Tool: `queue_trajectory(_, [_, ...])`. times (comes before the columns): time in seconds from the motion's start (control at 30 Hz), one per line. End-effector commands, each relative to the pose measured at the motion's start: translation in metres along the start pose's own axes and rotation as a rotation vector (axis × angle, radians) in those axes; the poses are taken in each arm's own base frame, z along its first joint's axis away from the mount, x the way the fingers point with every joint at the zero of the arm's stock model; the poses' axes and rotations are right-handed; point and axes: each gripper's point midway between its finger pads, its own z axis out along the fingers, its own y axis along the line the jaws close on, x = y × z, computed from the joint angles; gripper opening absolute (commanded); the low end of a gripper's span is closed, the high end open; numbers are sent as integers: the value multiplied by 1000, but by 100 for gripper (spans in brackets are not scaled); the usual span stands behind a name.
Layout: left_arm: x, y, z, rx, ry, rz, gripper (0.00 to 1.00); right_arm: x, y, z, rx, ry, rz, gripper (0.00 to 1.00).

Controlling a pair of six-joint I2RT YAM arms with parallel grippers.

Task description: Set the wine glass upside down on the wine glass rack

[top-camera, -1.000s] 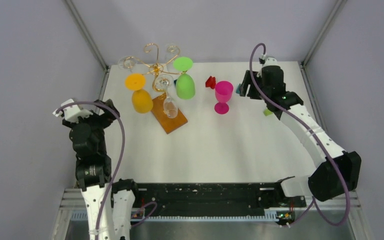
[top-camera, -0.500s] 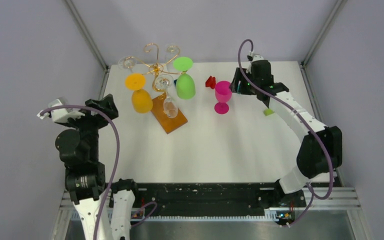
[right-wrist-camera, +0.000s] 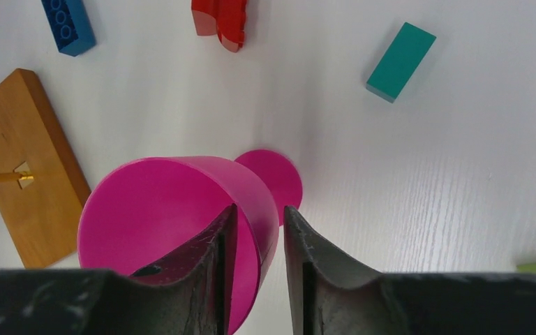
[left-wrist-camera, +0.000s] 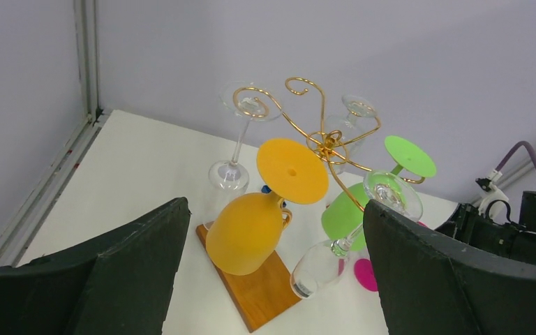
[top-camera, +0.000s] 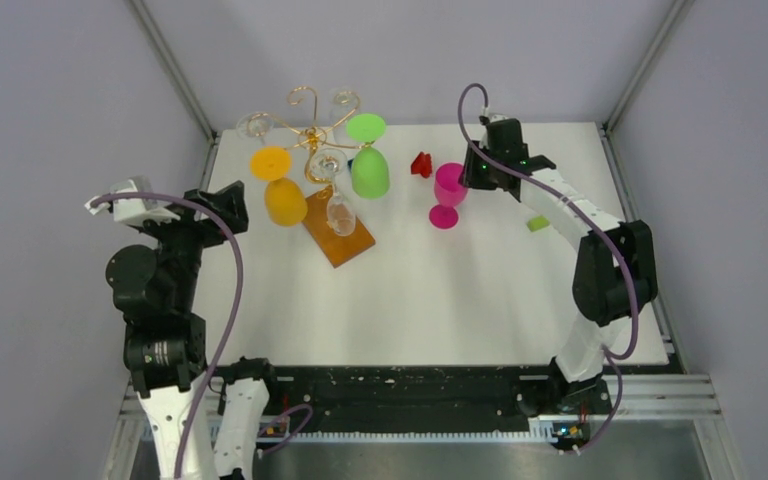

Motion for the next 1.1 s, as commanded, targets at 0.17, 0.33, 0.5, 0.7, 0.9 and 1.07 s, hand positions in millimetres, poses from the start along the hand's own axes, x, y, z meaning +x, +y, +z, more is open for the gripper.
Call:
queue_trajectory(0.17, [-27,-39,1,177,-60,52,99,-24,1,-14,16,-75,-46,3])
queue_trajectory(0.33, [-37,-66,4,296,-67,51,99,-36,-9,-46,76,-151,-66,0])
queue_trajectory(0.5, [-39,-103,3,487,-33,-36,99,-68,-11,-127,97,-390,-53,0])
queue_trajectory(0.7, [-53,-147,-10,725,10,-328,99,-105,41,-278,-231,-984,-181,0])
queue_trajectory(0.9, [-87,-167,-26,824,-65,-514,99,-98,88,-386,-497,-1361,-340,0])
queue_trajectory(1.07, [-90,-172,-29,850,-76,-605,91,-87,135,-431,-583,-1492,-438,0])
